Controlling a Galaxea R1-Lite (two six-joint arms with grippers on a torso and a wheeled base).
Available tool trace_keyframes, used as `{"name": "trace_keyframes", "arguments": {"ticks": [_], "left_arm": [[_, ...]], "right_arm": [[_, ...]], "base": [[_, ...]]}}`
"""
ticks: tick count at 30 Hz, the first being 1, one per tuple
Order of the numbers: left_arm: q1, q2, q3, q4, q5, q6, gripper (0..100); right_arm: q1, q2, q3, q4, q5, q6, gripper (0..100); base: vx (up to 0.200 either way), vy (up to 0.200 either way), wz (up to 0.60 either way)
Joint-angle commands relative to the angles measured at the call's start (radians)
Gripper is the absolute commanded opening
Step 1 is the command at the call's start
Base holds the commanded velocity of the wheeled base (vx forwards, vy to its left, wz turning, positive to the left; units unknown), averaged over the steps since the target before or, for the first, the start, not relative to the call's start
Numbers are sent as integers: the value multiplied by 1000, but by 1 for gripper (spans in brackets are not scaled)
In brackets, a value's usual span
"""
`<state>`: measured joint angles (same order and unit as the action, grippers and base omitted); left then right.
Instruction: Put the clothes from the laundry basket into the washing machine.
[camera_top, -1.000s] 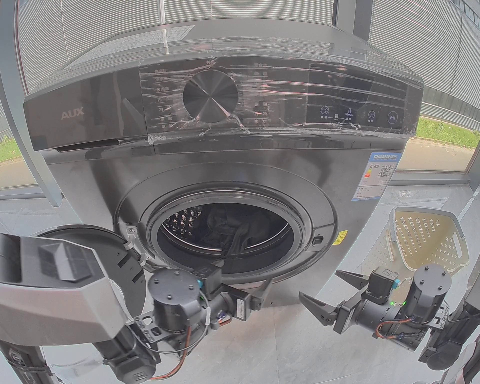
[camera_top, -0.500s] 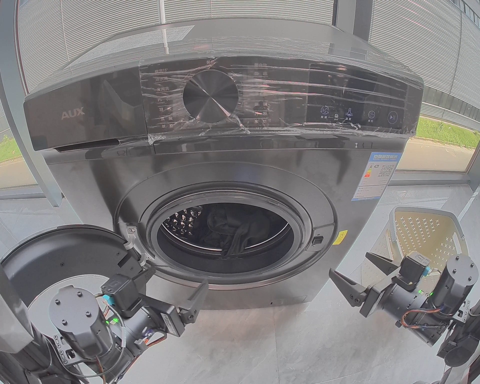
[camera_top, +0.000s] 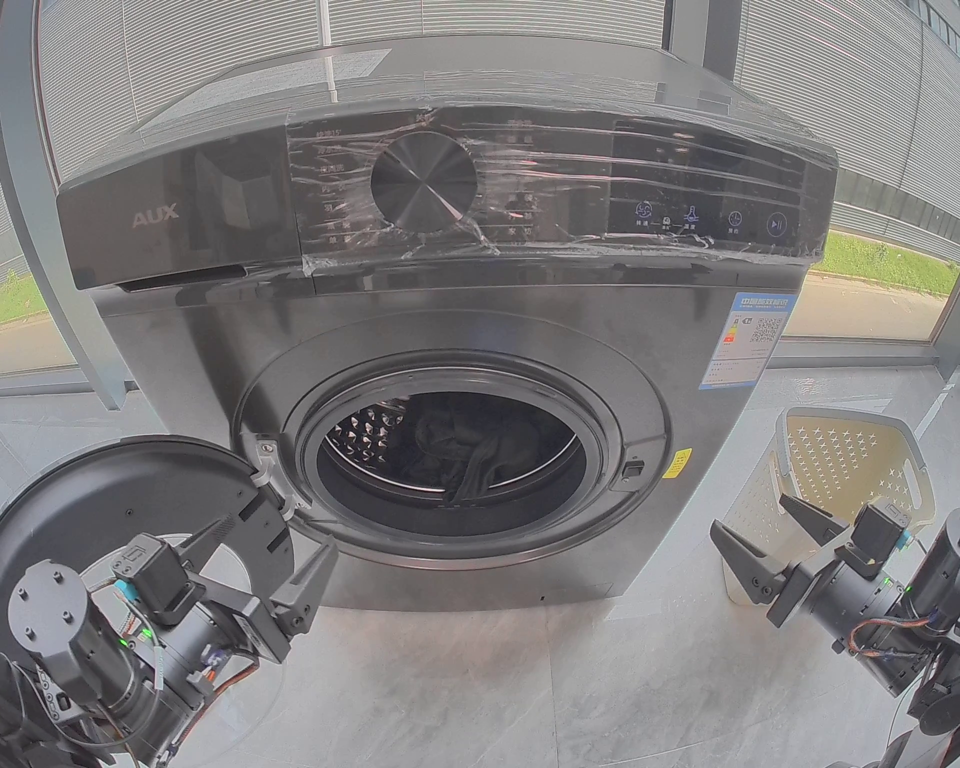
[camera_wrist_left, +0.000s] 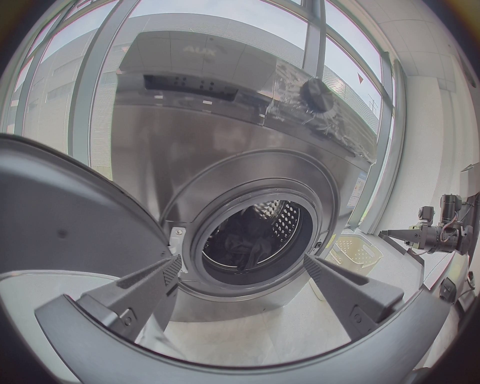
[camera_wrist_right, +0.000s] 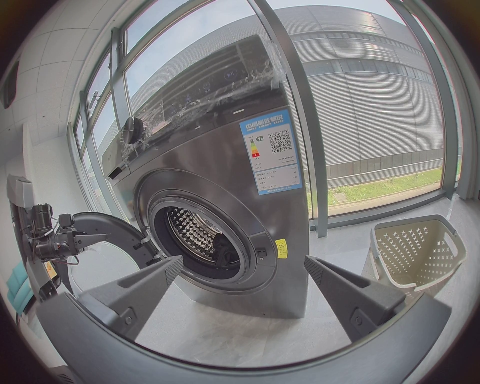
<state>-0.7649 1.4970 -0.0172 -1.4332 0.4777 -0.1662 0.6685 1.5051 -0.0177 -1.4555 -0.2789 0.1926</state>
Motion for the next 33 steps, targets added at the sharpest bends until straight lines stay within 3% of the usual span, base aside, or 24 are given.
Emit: {"name": "trace_keyframes", "arguments": {"ticks": [1, 7, 12, 17, 22, 23, 24, 26, 27, 28, 29, 33], "left_arm": [[9, -182, 17, 83, -1, 33, 100], [9, -351, 17, 297, -4, 36, 100], [10, -541, 16, 536, -4, 34, 100], [65, -638, 17, 622, -2, 40, 100], [167, -770, 17, 701, 1, 39, 100], [168, -775, 17, 709, 2, 39, 100], [197, -839, 17, 800, 6, 31, 100], [226, -916, 17, 930, 7, 25, 100], [226, -916, 17, 930, 7, 25, 100], [254, -1006, 17, 1077, 7, 19, 100], [272, -1061, 17, 1145, 6, 16, 100], [334, -1140, 17, 1159, -5, 16, 100]], "right_arm": [[10, -92, 18, 43, -20, -10, 100], [10, -217, 18, 247, -26, -16, 100], [3, -411, 18, 478, -42, 24, 100], [-52, -529, 18, 584, -48, 44, 100], [-260, -622, 18, 595, -46, -15, 100], [-267, -625, 18, 595, -46, -16, 100], [-320, -666, 18, 610, -42, -35, 100], [-345, -718, 18, 653, -39, -44, 100], [-345, -718, 18, 653, -39, -44, 100], [-346, -799, 18, 730, -29, -56, 100], [-346, -864, 18, 797, -14, -70, 100], [-372, -1051, 18, 1003, 64, -131, 100]], "base": [[-200, 0, 0], [-200, 0, 0], [-200, 0, 0], [-200, 0, 0], [-40, 0, 0], [0, 0, 0], [0, 0, 0], [0, 0, 0], [0, 0, 0], [0, 0, 0], [0, 0, 0], [0, 0, 0]]}}
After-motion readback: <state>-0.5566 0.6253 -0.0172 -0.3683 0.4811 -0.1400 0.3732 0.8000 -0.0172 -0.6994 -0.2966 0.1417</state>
